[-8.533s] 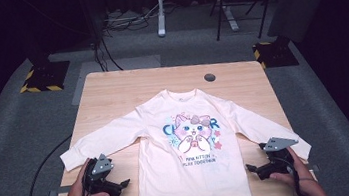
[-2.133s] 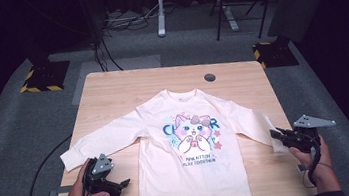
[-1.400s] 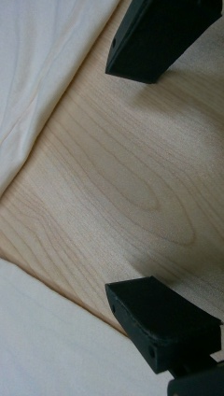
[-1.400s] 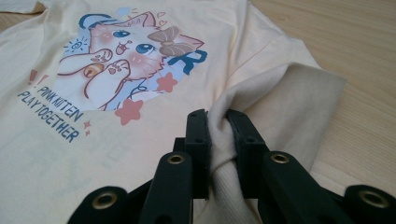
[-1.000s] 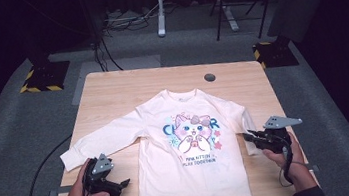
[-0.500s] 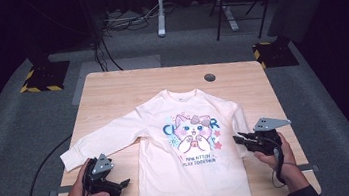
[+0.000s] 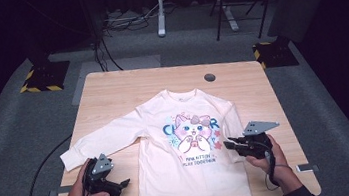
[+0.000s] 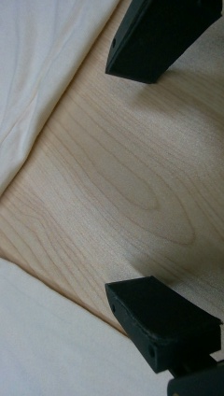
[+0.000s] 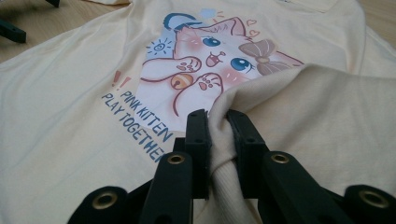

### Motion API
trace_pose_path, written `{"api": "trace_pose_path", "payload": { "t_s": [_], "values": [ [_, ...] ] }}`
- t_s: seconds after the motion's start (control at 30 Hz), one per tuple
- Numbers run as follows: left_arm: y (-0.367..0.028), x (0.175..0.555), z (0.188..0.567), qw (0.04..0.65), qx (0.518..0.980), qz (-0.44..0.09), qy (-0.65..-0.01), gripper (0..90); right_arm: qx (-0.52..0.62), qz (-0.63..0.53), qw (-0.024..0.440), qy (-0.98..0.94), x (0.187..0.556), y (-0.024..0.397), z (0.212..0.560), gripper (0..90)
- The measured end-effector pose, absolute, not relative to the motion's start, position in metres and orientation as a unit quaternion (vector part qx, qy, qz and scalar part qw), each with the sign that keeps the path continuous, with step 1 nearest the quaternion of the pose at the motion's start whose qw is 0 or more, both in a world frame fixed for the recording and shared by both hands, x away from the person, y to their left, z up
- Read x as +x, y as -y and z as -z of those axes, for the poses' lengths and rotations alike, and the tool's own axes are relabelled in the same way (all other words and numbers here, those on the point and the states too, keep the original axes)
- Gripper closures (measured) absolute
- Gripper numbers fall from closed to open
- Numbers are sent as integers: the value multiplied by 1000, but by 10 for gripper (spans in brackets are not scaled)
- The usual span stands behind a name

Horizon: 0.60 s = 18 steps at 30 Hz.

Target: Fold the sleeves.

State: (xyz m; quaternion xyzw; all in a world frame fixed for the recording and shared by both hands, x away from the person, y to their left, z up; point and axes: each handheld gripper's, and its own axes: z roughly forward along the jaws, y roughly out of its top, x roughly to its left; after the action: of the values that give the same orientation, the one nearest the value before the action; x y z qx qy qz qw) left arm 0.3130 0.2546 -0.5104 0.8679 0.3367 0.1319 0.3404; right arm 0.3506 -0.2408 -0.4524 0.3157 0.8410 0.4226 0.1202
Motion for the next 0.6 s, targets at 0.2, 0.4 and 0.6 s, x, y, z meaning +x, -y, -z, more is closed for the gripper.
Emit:
{"api": "trace_pose_path", "payload": {
  "t_s": [0.2, 0.4, 0.6],
  "values": [
    [-255, 313, 510, 341, 868, -132, -337, 6, 308, -426, 117, -843, 349, 235, 452, 793],
    [-255, 313, 510, 340, 868, -132, -337, 6, 298, -423, 113, -848, 348, 227, 453, 793],
    [-255, 313, 510, 341, 868, -132, -337, 5, 284, -425, 107, -853, 345, 219, 451, 793]
  ]
}}
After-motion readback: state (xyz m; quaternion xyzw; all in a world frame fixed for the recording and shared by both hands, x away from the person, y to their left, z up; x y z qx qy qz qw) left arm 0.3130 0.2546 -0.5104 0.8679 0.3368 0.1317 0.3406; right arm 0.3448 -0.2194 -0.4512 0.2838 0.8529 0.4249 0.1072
